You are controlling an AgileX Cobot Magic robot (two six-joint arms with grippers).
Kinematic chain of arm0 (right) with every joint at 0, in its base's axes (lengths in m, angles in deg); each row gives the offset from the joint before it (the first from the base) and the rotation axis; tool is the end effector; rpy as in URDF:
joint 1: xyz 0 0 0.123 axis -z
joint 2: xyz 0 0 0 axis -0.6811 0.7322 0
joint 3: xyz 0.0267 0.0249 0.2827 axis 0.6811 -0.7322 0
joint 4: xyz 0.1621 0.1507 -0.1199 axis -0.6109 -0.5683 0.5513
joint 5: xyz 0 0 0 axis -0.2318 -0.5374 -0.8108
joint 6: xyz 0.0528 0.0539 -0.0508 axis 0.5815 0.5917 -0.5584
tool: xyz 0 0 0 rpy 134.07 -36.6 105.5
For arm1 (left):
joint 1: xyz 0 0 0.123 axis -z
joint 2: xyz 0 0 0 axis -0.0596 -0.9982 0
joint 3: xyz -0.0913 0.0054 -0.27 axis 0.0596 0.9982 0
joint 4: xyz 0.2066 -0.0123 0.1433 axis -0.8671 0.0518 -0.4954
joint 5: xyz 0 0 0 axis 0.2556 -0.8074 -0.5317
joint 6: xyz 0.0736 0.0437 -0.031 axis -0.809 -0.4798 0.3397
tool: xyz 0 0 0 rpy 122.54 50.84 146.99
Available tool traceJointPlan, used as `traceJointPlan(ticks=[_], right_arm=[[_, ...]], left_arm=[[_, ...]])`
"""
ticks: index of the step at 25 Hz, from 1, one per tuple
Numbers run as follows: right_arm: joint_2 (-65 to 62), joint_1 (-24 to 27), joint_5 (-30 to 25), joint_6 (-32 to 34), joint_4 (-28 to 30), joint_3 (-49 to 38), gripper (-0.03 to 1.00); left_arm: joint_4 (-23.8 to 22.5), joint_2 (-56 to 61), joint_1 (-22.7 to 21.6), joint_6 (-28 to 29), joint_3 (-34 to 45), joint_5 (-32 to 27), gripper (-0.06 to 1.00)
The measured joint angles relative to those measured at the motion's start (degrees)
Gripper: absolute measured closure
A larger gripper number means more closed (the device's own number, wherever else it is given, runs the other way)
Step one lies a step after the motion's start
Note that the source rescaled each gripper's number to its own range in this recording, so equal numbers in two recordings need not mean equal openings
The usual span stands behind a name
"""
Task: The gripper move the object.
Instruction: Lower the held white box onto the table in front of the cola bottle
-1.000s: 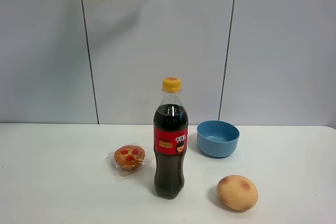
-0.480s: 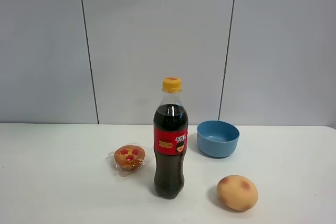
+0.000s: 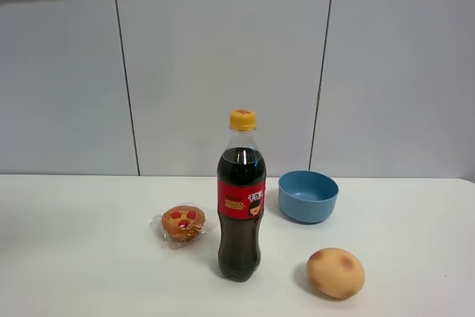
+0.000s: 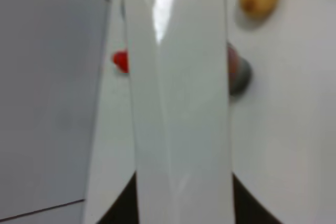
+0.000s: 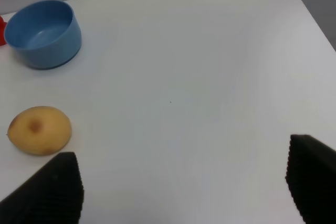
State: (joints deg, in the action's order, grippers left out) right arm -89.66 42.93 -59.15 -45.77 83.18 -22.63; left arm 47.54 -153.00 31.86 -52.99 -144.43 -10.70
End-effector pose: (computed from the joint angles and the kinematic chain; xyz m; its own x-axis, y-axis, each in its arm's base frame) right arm -0.0056 -0.0095 0.2762 -0.4427 0.1574 -0.8827 0.1643 0.9820 0.0927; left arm 0.1908 -0.1529 0.4483 0.1032 0.8489 -0.5184 0.8926 0.1509 0.4248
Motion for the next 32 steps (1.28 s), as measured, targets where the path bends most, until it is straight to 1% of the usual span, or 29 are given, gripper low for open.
traceJointPlan(ticks=[4,6,12,15,20,22,24,28,32], right_arm=[[0.00,0.00,0.00,0.00,0.00,0.00,-0.03],[0.00,0.00,0.00,0.00,0.00,0.00,-0.03],[0.00,0.00,0.00,0.00,0.00,0.00,-0.03],[0.00,0.00,0.00,0.00,0.00,0.00,-0.03],[0.00,0.00,0.00,0.00,0.00,0.00,-0.03],[0.00,0.00,0.00,0.00,0.00,0.00,-0.03],[0.00,0.00,0.00,0.00,0.00,0.00,-0.03],[0.00,0.00,0.00,0.00,0.00,0.00,-0.03],[0.00,0.00,0.00,0.00,0.00,0.00,-0.03]], left_arm=[[0.00,-0.17,3.68,0.78,7.18,0.11,0.94],[0.00,-1.20,5.15,0.82,9.52,0.17,0.94],[0.05,-9.37,8.29,1.20,10.95,0.34,0.94],[0.11,-14.52,8.54,1.20,10.95,1.62,0.94],[0.05,-22.70,8.65,1.28,10.95,6.17,0.94],[0.05,-25.45,8.65,2.26,10.95,8.57,0.94],[0.05,-27.12,8.65,4.62,10.95,9.89,0.94],[0.05,-27.98,8.65,7.40,11.33,10.31,0.94],[-0.60,-25.15,10.29,7.84,14.91,12.67,0.94]])
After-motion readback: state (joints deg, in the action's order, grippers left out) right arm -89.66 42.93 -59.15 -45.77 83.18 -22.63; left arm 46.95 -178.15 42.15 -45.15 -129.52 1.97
